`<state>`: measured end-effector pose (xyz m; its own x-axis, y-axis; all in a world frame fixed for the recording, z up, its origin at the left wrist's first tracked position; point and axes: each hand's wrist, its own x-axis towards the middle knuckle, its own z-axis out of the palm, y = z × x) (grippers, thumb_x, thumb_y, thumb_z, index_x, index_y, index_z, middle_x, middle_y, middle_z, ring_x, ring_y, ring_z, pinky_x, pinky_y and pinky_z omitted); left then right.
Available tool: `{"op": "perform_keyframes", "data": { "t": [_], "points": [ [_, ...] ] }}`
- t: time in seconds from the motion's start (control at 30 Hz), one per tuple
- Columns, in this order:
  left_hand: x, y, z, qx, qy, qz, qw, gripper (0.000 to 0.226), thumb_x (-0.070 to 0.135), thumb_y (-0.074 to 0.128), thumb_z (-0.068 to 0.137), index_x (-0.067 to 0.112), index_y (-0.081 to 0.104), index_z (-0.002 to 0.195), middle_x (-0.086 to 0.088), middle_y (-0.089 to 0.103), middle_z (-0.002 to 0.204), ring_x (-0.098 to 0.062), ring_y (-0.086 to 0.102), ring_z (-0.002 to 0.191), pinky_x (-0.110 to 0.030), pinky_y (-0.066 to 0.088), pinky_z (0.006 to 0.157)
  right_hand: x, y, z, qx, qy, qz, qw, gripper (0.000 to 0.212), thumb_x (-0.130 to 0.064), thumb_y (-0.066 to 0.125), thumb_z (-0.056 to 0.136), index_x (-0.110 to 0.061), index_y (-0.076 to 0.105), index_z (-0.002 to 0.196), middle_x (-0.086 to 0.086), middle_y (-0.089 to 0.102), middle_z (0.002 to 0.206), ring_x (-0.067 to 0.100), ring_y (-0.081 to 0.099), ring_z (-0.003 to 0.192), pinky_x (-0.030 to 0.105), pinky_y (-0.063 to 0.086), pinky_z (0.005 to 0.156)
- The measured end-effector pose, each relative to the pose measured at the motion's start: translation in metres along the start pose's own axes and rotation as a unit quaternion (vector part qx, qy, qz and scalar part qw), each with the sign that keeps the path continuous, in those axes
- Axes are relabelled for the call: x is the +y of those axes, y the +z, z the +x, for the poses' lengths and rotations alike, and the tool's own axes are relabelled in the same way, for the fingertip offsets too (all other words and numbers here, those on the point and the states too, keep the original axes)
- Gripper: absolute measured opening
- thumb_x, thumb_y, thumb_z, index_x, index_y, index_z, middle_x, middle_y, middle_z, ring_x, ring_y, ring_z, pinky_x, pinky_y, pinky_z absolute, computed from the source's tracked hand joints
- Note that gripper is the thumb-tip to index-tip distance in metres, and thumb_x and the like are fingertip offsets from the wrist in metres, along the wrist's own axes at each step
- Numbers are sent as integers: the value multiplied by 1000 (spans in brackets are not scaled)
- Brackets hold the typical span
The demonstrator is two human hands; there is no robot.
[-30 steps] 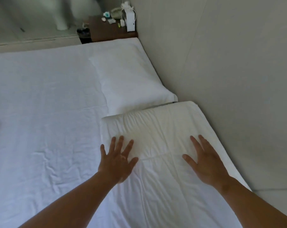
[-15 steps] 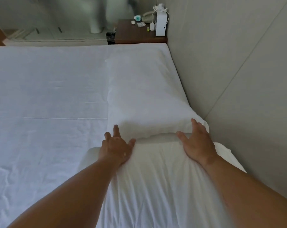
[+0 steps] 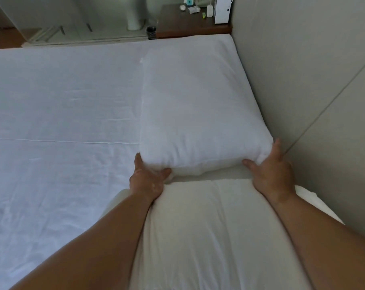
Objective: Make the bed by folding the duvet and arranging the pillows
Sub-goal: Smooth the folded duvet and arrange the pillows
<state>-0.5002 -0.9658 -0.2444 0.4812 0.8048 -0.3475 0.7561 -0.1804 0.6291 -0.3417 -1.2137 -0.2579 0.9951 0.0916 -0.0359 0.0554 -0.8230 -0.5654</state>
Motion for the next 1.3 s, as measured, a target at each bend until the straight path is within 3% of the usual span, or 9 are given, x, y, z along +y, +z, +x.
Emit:
{"op": "perform_keyframes", "data": {
  "t": [0.13,0.3,0.4,0.47,0.73,1.0,1.17,1.23,1.3],
  "points": [
    [-7,8,2,36,50,-29,998,54,38,69,91,21,49,138,-6,67,108,-34,61,111,-34,42,89,3,-2,1,44,-24,15,999,26,-33,54,101,-13,62,114,19,70,104,40,62,97,36,42,74],
    [5,-16,-16,76,79,-85,990,13,31,62,96,18,64,94,0,64,78,-32,62,88,-32,41,74,-6,-24,-14,83,-53,30,995,29,-25,54,101,-7,62,80,19,68,80,40,61,77,32,35,66],
    [25,-47,-29,82,88,-169,978,9,27,65,95,20,67,90,0,66,74,-28,63,79,-32,44,68,-21,-57,-18,76,-48,45,995,40,-22,58,98,-8,46,63,13,54,59,37,51,63,36,29,56],
    [47,-74,-37,74,113,-229,964,6,24,67,94,22,68,89,-1,67,75,-26,62,76,-31,43,66,-47,-91,-17,84,-58,55,993,36,-24,58,97,-2,57,69,15,59,61,39,52,64,37,31,56],
    [133,-232,-138,57,197,-384,900,9,15,71,90,20,69,82,10,63,68,-13,55,67,-36,48,65,-152,-272,-74,103,-73,136,983,35,-33,61,94,-2,62,77,19,62,70,28,68,68,36,49,64],
    [-3,-224,-248,-18,101,-171,980,19,29,78,85,40,63,86,15,68,72,-13,65,69,-40,53,67,-71,-259,-245,8,10,23,1000,40,-25,65,96,-26,49,59,-4,54,53,24,54,60,21,37,57],
    [-36,-225,-240,-43,77,-71,994,18,46,82,77,41,65,72,6,60,90,-19,57,91,-35,45,82,-60,-269,-245,-75,49,0,996,34,-29,69,89,-17,56,59,-5,58,52,19,56,58,32,44,61],
    [-25,-238,-226,-51,70,-123,989,40,65,75,73,25,70,69,2,63,88,-19,58,91,-36,46,81,-69,-281,-228,-112,23,-20,993,29,-35,59,94,-17,59,71,-1,66,63,25,61,67,37,47,67],
    [-1,-248,-204,-89,26,-118,989,71,83,62,67,12,67,74,-7,68,81,-20,62,77,-34,48,70,-84,-288,-203,-150,63,-16,987,51,-62,48,95,-17,64,79,7,70,76,30,64,76,38,47,70]
  ]
}}
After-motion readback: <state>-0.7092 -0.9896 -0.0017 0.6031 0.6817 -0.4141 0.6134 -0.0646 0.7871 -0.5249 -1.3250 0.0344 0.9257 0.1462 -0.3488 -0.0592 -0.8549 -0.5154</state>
